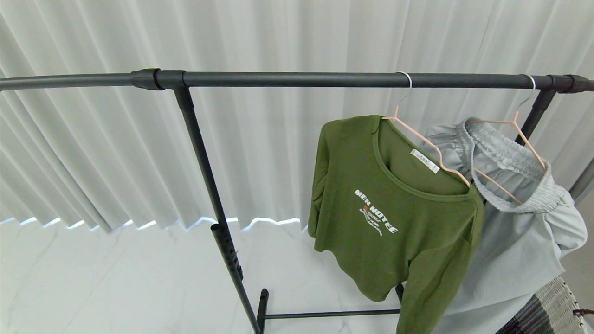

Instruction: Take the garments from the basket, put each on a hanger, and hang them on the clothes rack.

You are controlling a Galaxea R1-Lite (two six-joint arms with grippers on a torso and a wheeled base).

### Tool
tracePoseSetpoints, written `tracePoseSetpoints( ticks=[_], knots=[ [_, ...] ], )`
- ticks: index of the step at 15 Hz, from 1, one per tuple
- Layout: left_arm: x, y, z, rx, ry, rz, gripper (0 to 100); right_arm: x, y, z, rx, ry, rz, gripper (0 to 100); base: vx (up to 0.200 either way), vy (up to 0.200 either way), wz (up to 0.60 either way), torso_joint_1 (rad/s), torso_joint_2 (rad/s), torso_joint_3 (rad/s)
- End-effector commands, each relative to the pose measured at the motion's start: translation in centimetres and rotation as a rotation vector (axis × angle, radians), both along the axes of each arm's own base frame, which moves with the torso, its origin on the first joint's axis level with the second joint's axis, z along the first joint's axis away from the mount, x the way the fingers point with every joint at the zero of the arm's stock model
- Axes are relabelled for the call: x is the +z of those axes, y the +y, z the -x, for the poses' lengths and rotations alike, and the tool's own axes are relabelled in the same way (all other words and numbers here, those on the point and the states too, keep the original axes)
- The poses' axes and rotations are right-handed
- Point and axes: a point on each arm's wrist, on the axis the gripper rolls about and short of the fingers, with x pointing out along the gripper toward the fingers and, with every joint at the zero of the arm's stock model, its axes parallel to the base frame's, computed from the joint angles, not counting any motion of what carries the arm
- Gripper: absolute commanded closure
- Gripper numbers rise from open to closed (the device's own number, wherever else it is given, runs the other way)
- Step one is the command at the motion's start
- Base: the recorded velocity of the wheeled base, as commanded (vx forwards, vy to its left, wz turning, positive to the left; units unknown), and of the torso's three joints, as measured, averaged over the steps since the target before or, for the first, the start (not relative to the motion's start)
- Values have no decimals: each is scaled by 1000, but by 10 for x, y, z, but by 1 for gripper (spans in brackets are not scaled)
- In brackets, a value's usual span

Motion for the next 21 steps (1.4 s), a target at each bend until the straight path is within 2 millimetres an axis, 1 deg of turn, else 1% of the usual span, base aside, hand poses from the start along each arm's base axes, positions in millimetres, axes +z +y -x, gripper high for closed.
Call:
tracePoseSetpoints(
  ticks=[1, 3, 4, 7, 8, 9, 12, 13, 14, 15, 16, 18, 19, 21],
  knots=[
    [-8, -2, 17, 5, -95, -8, 0, -27, 0, 9, -14, -76, 1, 0, 0, 0, 0, 0, 0, 0],
    [-8, -2, 17, 2, -95, -7, 0, -45, 1, 4, -36, -90, -5, 0, 0, 0, 0, 0, 0, 0],
    [-8, -2, 17, 5, -95, -4, 0, -48, 1, -1, -46, -133, -15, 0, 0, 0, 0, 0, 0, 0],
    [-10, -2, 17, 22, -127, 106, 0, -48, 1, -2, -47, -141, -12, 0, 0, 0, 0, 0, 0, 0],
    [-10, -2, 17, 9, -125, 103, 0, -48, 1, -2, -47, -144, -18, 0, 0, 0, 0, 0, 0, 0],
    [-11, -3, 16, -42, -123, 112, 0, -48, 1, -2, -50, -146, -22, 0, 0, 0, 0, 0, 0, 0],
    [-12, -9, 14, -287, -138, 151, 0, -51, 1, -7, -46, -193, -22, 0, 0, 0, 0, 0, 0, 0],
    [-15, -10, 14, -354, -107, 181, 0, -54, 1, -11, -29, -251, -25, 0, 0, 0, 0, 0, 0, 0],
    [-15, -9, 14, -384, -103, 191, 0, -53, 2, -13, 6, -295, -29, 0, 0, 0, 0, 0, 0, 0],
    [-16, -8, 16, -469, -107, 193, 0, -51, 3, -13, 44, -319, -37, 0, 0, 0, 0, 0, 0, 0],
    [-16, -7, 17, -512, -118, 190, 0, -51, 3, -13, 58, -314, -38, 0, 0, 0, 0, 0, 0, 0],
    [-17, -8, 18, -490, -131, 189, 0, -52, 3, -13, 73, -312, -41, 0, 0, 0, 0, 0, 0, 0],
    [-18, -8, 21, -483, -174, 179, 0, -52, 3, -13, 70, -314, -45, 0, 0, 0, 0, 0, 0, 0],
    [-18, -8, 22, -470, -187, 195, 0, -53, 3, -13, 61, -322, -113, 0, 0, 0, 0, 0, 0, 0]
  ],
)
